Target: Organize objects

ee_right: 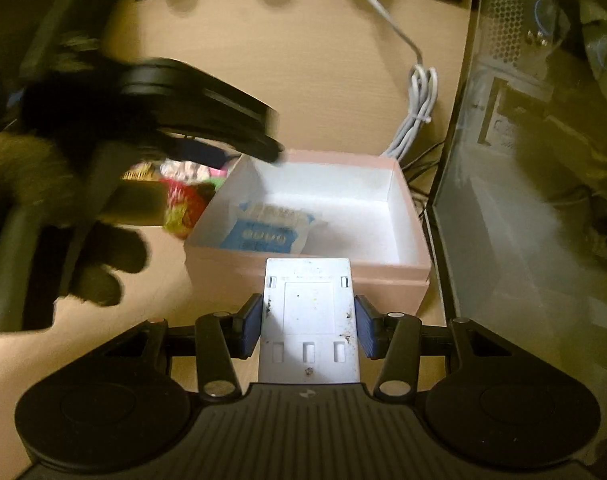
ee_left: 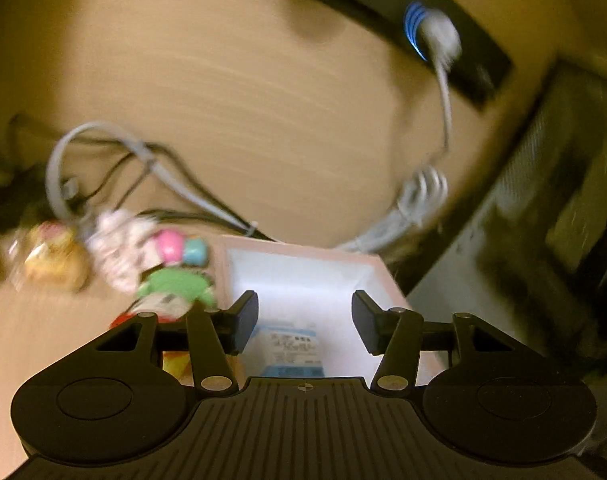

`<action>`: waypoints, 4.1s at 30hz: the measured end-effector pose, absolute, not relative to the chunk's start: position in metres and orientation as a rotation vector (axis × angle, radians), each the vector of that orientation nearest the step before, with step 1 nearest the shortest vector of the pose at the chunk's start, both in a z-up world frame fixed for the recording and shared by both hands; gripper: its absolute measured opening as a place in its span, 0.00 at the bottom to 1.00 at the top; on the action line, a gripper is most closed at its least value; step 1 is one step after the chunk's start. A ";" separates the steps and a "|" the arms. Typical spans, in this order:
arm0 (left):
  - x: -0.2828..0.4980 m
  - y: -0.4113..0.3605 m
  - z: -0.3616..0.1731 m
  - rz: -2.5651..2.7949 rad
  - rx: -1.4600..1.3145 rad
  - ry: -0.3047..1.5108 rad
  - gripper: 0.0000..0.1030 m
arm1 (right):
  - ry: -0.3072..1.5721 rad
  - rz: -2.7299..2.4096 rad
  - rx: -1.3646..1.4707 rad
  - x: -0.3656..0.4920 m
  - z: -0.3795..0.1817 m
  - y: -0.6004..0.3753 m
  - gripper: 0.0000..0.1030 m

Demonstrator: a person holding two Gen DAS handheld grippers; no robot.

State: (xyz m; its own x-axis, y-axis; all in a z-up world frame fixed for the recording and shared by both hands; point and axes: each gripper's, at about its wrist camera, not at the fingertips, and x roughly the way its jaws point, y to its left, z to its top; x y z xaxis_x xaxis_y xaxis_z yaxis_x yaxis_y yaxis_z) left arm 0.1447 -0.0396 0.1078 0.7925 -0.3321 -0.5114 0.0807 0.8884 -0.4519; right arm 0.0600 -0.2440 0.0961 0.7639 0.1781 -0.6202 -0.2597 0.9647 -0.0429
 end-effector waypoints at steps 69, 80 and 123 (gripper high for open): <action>0.035 0.183 0.039 -0.012 -0.484 0.810 0.08 | 0.729 0.516 -0.187 0.078 0.074 -0.080 0.85; -0.035 0.230 0.034 0.100 -0.470 0.862 0.08 | 0.820 0.708 -0.103 0.121 0.064 0.041 0.85; -0.070 0.286 0.052 0.008 -0.534 0.755 0.08 | 0.973 0.677 -0.227 0.207 0.038 0.112 0.30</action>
